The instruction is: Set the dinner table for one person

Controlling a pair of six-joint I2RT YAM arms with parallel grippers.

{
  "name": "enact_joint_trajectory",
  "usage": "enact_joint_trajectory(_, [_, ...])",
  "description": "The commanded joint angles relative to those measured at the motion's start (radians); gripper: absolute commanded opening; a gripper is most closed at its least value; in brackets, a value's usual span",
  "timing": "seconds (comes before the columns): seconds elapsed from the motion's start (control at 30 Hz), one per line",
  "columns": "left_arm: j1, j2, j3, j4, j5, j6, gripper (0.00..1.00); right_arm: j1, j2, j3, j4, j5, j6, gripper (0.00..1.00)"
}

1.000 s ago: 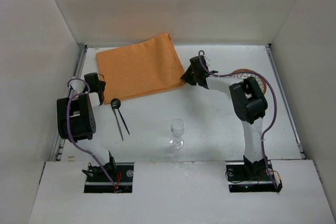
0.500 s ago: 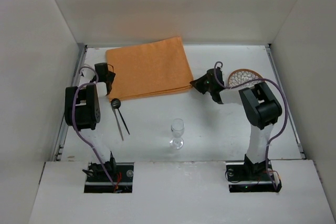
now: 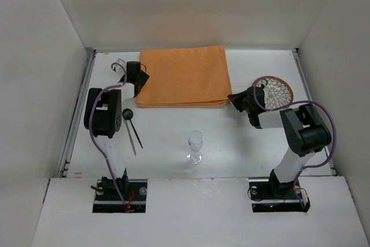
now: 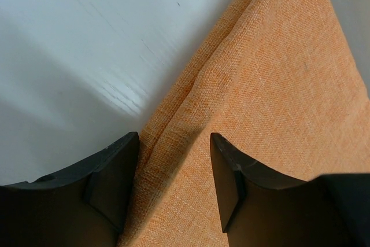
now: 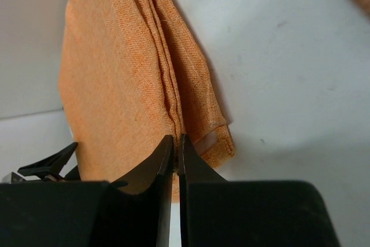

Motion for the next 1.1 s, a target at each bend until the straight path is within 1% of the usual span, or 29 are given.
enact_joint_trajectory(0.0, [-0.029,-0.03,-0.01,-0.02,0.039,0.008,0.49,-0.036,-0.064,-0.054,0.071,0.03,-0.017,0.07])
enact_joint_trajectory(0.13, [-0.047,-0.087,-0.113,0.045,0.029,-0.007,0.48,-0.078,-0.119,-0.103,0.048,0.024,-0.046,0.09])
enact_joint_trajectory(0.23, [-0.057,-0.127,-0.15,0.066,0.026,-0.012,0.48,-0.089,-0.155,-0.118,0.018,0.029,-0.068,0.19])
enact_joint_trajectory(0.3, [-0.06,-0.154,-0.162,0.066,0.026,-0.006,0.49,-0.089,-0.184,-0.13,0.005,0.039,-0.079,0.21])
enact_joint_trajectory(0.47, [-0.067,-0.193,-0.179,0.066,0.029,0.002,0.49,-0.087,-0.242,-0.152,-0.047,0.056,-0.091,0.22])
enact_joint_trajectory(0.6, [-0.069,-0.176,-0.176,0.068,0.042,0.004,0.5,-0.087,-0.268,-0.181,-0.052,0.075,-0.089,0.17])
enact_joint_trajectory(0.7, [-0.07,-0.159,-0.178,0.068,0.046,0.002,0.5,-0.093,-0.297,-0.198,-0.055,0.078,-0.097,0.19])
enact_joint_trajectory(0.77, [-0.07,-0.164,-0.184,0.071,0.045,0.004,0.5,-0.089,-0.34,-0.196,-0.079,0.087,-0.135,0.26])
enact_joint_trajectory(0.87, [-0.08,-0.229,-0.219,0.106,0.019,0.031,0.5,-0.066,-0.44,-0.166,-0.169,0.118,-0.22,0.47])
enact_joint_trajectory(0.93, [-0.09,-0.292,-0.259,0.16,-0.004,0.057,0.51,-0.056,-0.518,-0.138,-0.247,0.124,-0.266,0.56])
enact_joint_trajectory(0.97, [-0.098,-0.324,-0.282,0.186,-0.018,0.069,0.51,-0.056,-0.564,-0.129,-0.283,0.131,-0.28,0.59])
enact_joint_trajectory(1.07, [-0.133,-0.442,-0.357,0.24,-0.085,0.123,0.52,-0.073,-0.677,-0.114,-0.378,0.17,-0.319,0.65])
